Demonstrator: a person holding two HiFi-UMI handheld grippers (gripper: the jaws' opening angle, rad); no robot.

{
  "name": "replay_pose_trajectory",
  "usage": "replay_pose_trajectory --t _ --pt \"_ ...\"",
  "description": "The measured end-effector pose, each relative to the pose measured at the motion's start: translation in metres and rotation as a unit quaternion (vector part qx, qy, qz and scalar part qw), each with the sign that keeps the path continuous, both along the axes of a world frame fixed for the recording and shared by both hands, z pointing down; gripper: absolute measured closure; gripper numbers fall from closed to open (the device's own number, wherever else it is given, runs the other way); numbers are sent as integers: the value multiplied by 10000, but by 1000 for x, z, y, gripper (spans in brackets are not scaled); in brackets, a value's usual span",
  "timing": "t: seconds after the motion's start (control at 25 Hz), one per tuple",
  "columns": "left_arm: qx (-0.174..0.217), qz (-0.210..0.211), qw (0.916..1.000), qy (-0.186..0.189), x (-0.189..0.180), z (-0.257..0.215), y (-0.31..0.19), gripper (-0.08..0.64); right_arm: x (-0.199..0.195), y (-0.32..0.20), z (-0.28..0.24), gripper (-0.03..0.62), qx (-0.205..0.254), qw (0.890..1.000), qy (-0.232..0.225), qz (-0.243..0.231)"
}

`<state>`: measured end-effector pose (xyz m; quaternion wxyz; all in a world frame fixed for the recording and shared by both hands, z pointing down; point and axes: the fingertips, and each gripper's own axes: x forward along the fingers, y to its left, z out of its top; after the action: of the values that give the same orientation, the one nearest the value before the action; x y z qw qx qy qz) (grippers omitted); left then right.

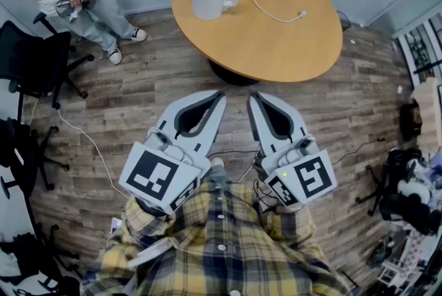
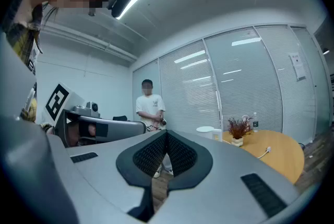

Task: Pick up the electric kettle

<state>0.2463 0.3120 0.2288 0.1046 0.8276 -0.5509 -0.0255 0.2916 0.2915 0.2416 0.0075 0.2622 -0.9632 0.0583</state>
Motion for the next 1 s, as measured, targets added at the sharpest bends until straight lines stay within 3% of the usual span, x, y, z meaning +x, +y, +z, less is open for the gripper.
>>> replay_pose_trajectory --t 0.48,1.0 --pt "12 -155 9999 -30 10 3 -3 557 11 -5 4 561 -36 9999 -39 -105" --pt "18 -730 9973 -89 -6 6 -8 557 10 -17 13 561 -141 9987 -28 -494"
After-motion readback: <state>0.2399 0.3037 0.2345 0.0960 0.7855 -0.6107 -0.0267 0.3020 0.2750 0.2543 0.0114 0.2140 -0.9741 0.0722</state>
